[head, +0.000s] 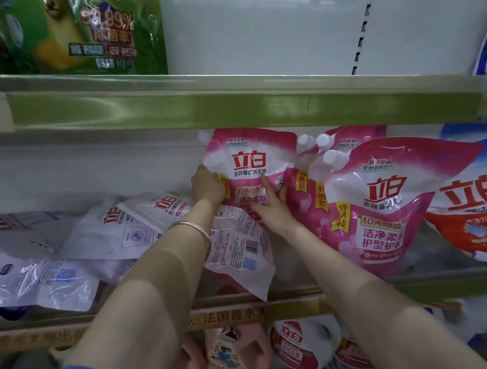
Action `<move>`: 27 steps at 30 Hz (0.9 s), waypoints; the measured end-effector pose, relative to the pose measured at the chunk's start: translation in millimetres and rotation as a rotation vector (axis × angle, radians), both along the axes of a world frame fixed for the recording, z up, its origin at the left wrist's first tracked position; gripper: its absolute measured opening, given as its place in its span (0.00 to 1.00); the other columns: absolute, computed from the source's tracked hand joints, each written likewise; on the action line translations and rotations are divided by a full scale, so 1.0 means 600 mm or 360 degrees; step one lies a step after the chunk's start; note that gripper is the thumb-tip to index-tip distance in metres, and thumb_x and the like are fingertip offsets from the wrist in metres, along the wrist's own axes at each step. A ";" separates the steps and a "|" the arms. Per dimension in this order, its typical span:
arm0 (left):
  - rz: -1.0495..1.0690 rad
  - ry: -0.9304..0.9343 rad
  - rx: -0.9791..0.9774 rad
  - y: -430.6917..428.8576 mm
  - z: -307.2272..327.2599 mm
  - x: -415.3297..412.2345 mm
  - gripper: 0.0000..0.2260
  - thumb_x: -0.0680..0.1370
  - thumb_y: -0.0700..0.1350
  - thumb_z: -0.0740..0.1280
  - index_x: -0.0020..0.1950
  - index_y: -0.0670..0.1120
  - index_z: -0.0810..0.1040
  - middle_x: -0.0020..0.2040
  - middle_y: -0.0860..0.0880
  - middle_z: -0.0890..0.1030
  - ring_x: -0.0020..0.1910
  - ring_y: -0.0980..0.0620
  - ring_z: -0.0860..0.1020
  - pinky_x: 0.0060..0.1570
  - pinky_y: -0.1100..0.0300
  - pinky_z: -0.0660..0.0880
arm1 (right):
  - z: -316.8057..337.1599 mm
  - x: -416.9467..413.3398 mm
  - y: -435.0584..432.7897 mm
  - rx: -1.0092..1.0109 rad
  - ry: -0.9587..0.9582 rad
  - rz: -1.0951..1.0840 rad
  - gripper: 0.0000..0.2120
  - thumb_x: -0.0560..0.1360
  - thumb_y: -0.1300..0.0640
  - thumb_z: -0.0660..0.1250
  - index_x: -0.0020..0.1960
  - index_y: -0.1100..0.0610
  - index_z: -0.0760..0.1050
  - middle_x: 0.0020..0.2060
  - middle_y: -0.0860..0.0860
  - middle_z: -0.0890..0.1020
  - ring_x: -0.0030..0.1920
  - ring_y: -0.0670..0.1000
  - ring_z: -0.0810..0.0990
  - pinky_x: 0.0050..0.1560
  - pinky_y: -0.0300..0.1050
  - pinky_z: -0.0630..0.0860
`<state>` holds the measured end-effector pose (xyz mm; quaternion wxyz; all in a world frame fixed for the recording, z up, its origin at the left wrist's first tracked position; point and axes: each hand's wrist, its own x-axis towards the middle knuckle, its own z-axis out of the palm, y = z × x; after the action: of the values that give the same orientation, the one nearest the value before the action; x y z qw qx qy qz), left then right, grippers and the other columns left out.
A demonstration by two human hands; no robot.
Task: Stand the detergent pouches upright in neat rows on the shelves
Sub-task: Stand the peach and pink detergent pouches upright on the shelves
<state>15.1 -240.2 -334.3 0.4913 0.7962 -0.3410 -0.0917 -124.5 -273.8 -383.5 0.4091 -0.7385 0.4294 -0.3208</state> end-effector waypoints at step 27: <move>0.0041 -0.0152 0.0116 0.018 0.020 -0.006 0.15 0.80 0.41 0.58 0.64 0.37 0.63 0.63 0.38 0.72 0.58 0.38 0.76 0.50 0.50 0.73 | -0.005 0.005 0.014 -0.0055 0.0192 0.0006 0.28 0.78 0.48 0.59 0.74 0.39 0.50 0.76 0.53 0.40 0.76 0.63 0.48 0.74 0.63 0.53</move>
<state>11.3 -229.2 -322.5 0.4464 0.8213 -0.3502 -0.0595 -121.4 -265.4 -386.7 0.3703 -0.7642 0.4463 -0.2823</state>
